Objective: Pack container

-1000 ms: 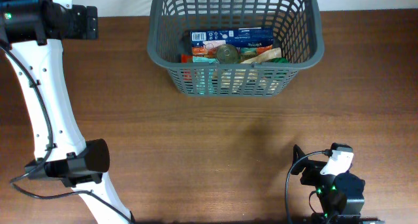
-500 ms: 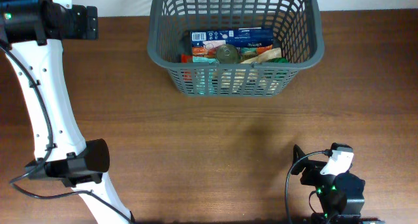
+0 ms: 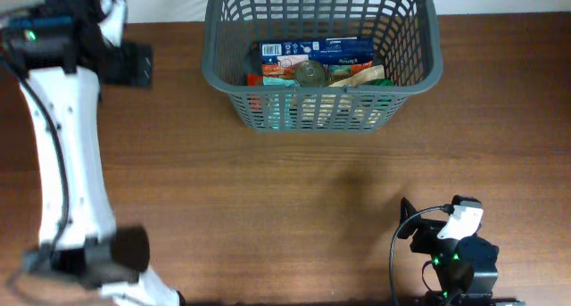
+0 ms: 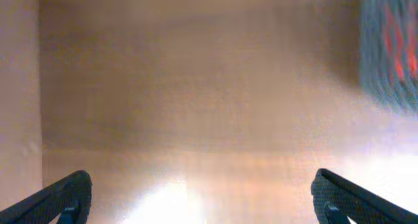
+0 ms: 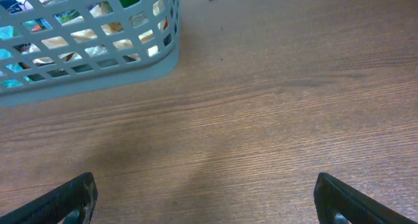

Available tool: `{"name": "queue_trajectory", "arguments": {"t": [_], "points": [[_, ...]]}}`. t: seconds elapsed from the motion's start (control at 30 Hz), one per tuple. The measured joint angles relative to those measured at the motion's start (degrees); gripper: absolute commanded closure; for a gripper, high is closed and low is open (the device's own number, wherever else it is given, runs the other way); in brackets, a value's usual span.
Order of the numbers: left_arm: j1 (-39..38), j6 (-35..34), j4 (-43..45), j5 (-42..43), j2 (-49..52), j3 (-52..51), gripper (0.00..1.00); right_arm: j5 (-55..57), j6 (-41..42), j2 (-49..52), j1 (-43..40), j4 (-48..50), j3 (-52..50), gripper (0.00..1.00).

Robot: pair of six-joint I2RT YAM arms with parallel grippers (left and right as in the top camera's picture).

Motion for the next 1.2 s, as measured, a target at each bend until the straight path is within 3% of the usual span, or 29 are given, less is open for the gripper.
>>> {"name": "queue_trajectory", "arguments": {"t": [0.2, 0.27, 0.5, 0.7, 1.0, 1.2], "points": [[-1.2, 0.0, -0.6, 0.2, -23.4, -23.6, 0.01, 0.0, 0.0, 0.0, 0.0, 0.0, 0.0, 0.01], [-1.1, 0.1, 3.3, 0.0, -31.2, -30.1, 0.01, 0.0, 0.0, -0.1, 0.0, 0.1, 0.0, 0.01], [-1.1, 0.1, 45.7, 1.2, -59.8, -58.1, 0.01, 0.0, 0.0, -0.1, 0.1, 0.1, 0.0, 0.01], [-1.1, 0.1, 58.7, 1.6, -79.9, -77.0, 0.01, 0.0, 0.0, -0.2, 0.1, 0.1, 0.0, 0.01], [-3.9, 0.1, 63.2, 1.7, -90.7, -100.6, 0.01, 0.0, 0.0, -0.2, 0.1, 0.1, 0.0, 0.01], [-6.9, 0.1, 73.7, 1.8, -91.1, -109.4, 0.01, 0.0, 0.0, -0.2, 0.1, 0.1, 0.0, 0.01]]}}
